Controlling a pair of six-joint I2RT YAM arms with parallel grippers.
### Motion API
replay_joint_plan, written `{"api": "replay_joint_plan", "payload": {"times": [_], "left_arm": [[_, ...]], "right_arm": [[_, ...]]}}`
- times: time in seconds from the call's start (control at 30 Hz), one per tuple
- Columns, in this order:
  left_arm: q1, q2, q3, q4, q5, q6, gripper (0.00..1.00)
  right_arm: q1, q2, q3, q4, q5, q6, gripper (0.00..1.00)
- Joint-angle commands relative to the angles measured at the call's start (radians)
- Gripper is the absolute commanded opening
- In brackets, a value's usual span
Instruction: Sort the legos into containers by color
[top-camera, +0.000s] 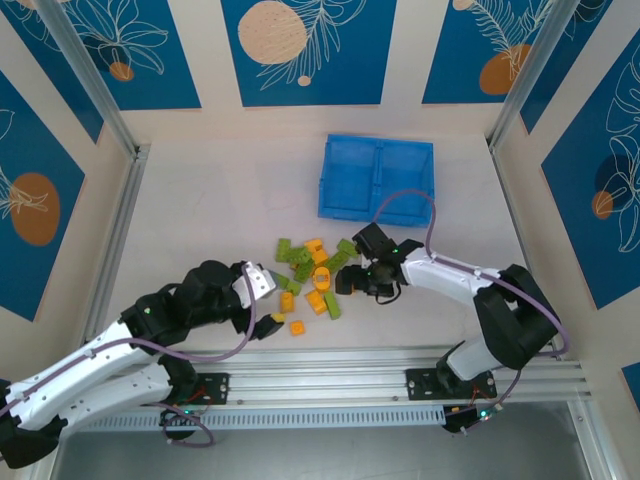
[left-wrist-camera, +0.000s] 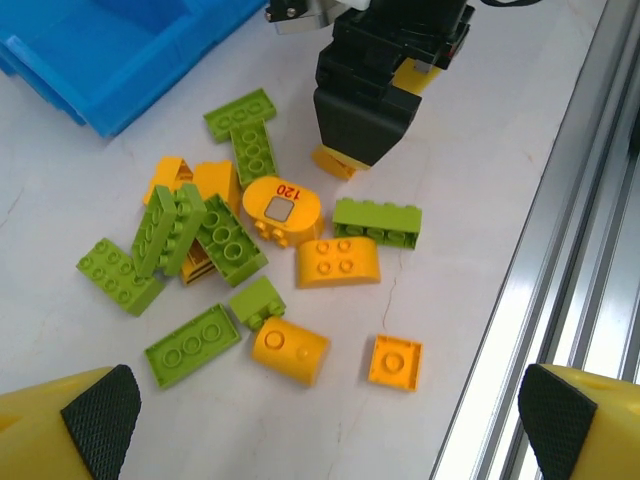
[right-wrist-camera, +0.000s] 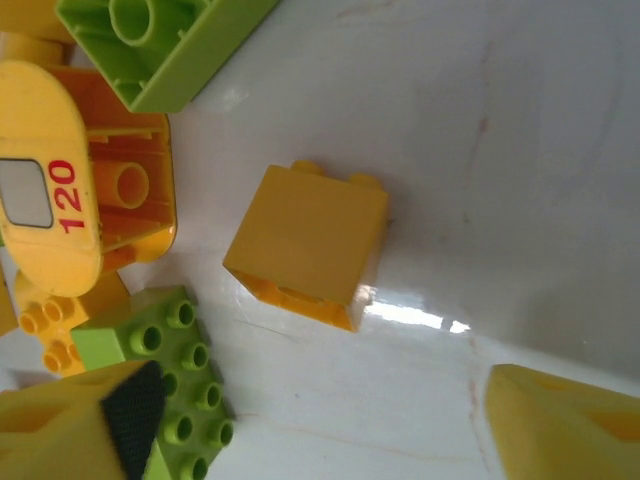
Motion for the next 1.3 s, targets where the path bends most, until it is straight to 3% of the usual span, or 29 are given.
{"api": "replay_joint_plan", "payload": {"times": [0.0, 0.23, 0.4, 0.67, 0.83, 1.03, 1.27], "left_arm": [[-0.012, 0.021, 0.029, -0.057, -0.008, 0.072, 1.00], [-0.014, 0.021, 0.070, -0.172, -0.078, 0.099, 1.00], [-0.014, -0.047, 0.041, -0.190, -0.110, 0.165, 1.00], [-0.012, -0.157, -0.020, -0.154, -0.140, 0.167, 1.00], [-0.010, -0.192, -0.023, -0.153, -0.154, 0.159, 1.00], [-0.006, -0.202, -0.023, -0.157, -0.152, 0.150, 1.00], [-0.006, -0.210, -0.026, -0.159, -0.154, 0.132, 1.00]], "right_arm": [[0.016, 0.043, 0.014, 0.057, 0.045, 0.031, 0.75], [0.031, 0.121, 0.022, 0.096, 0.145, 0.030, 0.51], [0.034, 0.025, -0.027, 0.127, 0.168, 0.025, 0.37], [0.014, -0.242, -0.044, 0.046, 0.273, 0.001, 0.35], [-0.150, -0.354, 0.036, 0.024, 0.246, -0.046, 0.35], [-0.412, -0.125, 0.264, 0.064, 0.097, -0.146, 0.35], [-0.498, 0.250, 0.564, 0.045, 0.041, -0.149, 0.35]]}}
